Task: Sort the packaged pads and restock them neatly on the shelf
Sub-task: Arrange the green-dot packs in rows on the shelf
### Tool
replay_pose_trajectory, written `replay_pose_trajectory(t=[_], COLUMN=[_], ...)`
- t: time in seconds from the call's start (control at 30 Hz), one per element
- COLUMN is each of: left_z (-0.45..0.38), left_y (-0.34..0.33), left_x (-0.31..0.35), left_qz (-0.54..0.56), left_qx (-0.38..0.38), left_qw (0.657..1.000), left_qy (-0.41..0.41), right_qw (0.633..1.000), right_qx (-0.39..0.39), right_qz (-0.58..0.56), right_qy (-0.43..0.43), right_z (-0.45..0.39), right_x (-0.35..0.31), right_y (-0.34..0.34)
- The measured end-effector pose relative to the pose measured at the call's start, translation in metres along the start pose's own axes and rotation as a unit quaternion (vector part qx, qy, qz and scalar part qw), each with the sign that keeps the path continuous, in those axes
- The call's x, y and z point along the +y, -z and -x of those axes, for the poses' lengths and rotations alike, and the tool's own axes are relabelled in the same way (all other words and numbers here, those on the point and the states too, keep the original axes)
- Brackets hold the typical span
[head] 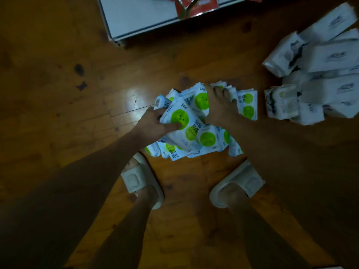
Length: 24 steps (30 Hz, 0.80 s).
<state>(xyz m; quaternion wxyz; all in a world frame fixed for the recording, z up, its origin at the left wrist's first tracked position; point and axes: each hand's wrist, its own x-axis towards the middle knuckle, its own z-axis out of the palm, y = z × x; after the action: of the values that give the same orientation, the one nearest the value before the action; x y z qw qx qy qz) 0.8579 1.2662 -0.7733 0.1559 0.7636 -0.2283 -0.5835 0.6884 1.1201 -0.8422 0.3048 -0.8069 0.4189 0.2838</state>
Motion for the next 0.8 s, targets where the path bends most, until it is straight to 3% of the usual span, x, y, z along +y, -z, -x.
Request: replay_pose_trajectory(t=[0.13, 0.37, 0.47, 0.6, 0.8], left_z=[-0.007, 0.028, 0.069, 0.163, 0.314], left_y=[0.003, 0.031, 0.052, 0.092, 0.163], left_x=[-0.011, 0.020, 0.059, 0.130, 0.216], left_qz=[-0.006, -0.043, -0.045, -0.043, -0.039], left_qx=[0.009, 0.026, 0.030, 0.008, -0.002], left_qw=[1.000, 0.999, 0.998, 0.997, 0.984], left_qy=[0.014, 0.001, -0.018, -0.069, -0.176], right_qw=[0.998, 0.980, 0.954, 0.940, 0.962], right_qx=[0.055, 0.099, 0.093, 0.065, 0.113], right_qz=[0.002, -0.172, -0.285, -0.335, -0.229], right_qy=[0.001, -0.023, -0.027, -0.003, 0.096], right_z=[-0.002, 0.058, 0.118, 0.220, 0.359], right_x=[0.000, 0.001, -0.010, -0.053, -0.143], right_y=[-0.009, 0.033, 0.082, 0.180, 0.314])
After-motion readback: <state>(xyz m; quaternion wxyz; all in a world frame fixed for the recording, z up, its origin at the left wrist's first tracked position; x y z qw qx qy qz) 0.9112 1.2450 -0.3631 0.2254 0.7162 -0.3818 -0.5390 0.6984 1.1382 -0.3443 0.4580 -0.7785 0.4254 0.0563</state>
